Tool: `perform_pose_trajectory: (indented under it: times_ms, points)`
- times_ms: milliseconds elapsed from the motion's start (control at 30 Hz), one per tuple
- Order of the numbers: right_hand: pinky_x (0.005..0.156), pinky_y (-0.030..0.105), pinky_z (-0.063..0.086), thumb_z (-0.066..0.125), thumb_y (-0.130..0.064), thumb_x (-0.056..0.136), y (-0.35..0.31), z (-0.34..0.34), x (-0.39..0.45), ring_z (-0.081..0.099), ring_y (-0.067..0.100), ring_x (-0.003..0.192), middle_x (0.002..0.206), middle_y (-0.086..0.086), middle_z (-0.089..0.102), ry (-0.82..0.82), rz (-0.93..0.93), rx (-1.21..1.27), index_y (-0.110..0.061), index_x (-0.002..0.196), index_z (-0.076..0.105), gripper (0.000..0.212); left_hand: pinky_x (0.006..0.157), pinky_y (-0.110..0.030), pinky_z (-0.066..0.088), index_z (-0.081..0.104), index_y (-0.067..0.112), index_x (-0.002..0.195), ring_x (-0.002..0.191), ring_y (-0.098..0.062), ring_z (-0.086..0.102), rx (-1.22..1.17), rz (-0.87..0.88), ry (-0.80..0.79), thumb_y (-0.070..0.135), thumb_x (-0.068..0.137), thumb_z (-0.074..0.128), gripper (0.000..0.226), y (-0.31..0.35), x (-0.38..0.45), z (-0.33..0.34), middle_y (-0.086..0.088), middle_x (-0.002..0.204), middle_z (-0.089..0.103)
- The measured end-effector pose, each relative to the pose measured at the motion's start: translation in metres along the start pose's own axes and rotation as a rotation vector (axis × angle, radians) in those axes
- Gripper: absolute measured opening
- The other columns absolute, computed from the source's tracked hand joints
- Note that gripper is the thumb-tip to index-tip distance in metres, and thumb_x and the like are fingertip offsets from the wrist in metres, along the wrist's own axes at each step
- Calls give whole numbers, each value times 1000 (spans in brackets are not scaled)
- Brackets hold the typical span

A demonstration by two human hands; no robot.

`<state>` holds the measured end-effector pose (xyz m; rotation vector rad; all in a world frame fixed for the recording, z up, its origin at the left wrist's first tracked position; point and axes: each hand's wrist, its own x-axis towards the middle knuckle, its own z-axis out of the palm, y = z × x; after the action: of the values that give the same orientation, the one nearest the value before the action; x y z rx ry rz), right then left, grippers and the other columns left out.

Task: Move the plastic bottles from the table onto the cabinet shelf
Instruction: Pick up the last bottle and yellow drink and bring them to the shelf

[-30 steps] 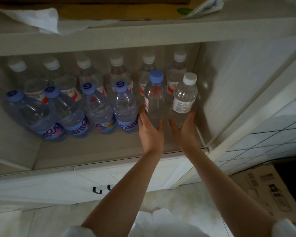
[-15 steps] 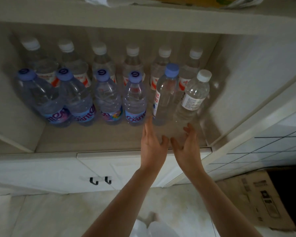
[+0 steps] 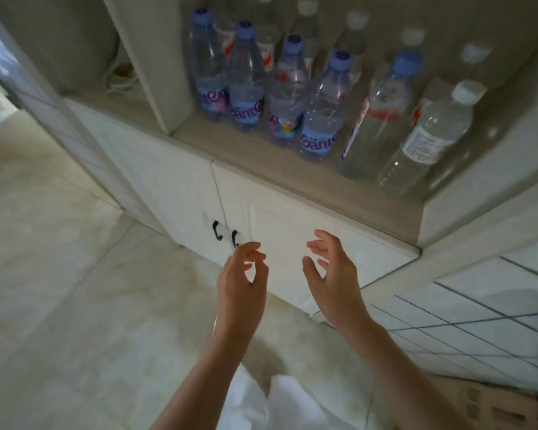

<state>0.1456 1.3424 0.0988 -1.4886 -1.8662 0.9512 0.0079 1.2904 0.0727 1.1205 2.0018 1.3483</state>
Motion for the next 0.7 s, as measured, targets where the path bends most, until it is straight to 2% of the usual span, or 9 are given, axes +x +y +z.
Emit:
perform_pose_trajectory:
  times_ms: [133, 233, 333, 467, 600, 700]
  points:
    - [99, 28, 47, 58, -19, 93, -10, 31, -36, 57, 13, 111, 121, 1, 61, -246, -46, -37, -15, 131, 47, 40, 79, -27, 56, 55, 35, 106, 82, 0, 66, 83, -126, 137, 4, 87, 61, 37, -23, -55, -45, 18, 84, 69]
    - [97, 31, 47, 59, -16, 91, -21, 65, -61, 58, 13, 106, 114, 2, 63, -420, -110, -53, -13, 126, 51, 36, 74, -31, 58, 60, 25, 108, 79, -6, 68, 117, -202, 272, 4, 88, 62, 30, -42, -96, -80, 15, 82, 70]
    - [90, 21, 45, 58, -18, 91, -37, 101, -92, 56, 9, 102, 110, -2, 61, -603, -204, -85, -17, 124, 52, 33, 68, -37, 58, 63, 20, 109, 75, -12, 68, 209, -303, 419, 5, 87, 63, 26, -59, -139, -117, 11, 83, 70]
    - [78, 6, 38, 60, -18, 89, -62, 152, -147, 57, 6, 95, 103, -7, 59, -811, -372, -132, -17, 122, 54, 33, 68, -38, 57, 64, 18, 106, 72, -15, 67, 256, -449, 631, 5, 86, 65, 24, -83, -204, -171, 4, 82, 71]
    - [78, 9, 40, 60, -19, 90, -94, 207, -227, 59, 7, 94, 102, -5, 61, -1020, -518, -175, -16, 121, 55, 32, 66, -30, 54, 65, 15, 104, 69, -13, 66, 280, -580, 823, 3, 86, 65, 22, -110, -289, -230, 2, 80, 71]
    - [79, 11, 43, 58, -20, 90, -116, 242, -311, 59, 6, 93, 99, -9, 60, -1194, -595, -178, -18, 120, 55, 31, 67, -32, 54, 65, 16, 103, 69, -15, 66, 282, -701, 984, 4, 86, 66, 20, -128, -367, -273, 3, 79, 70]
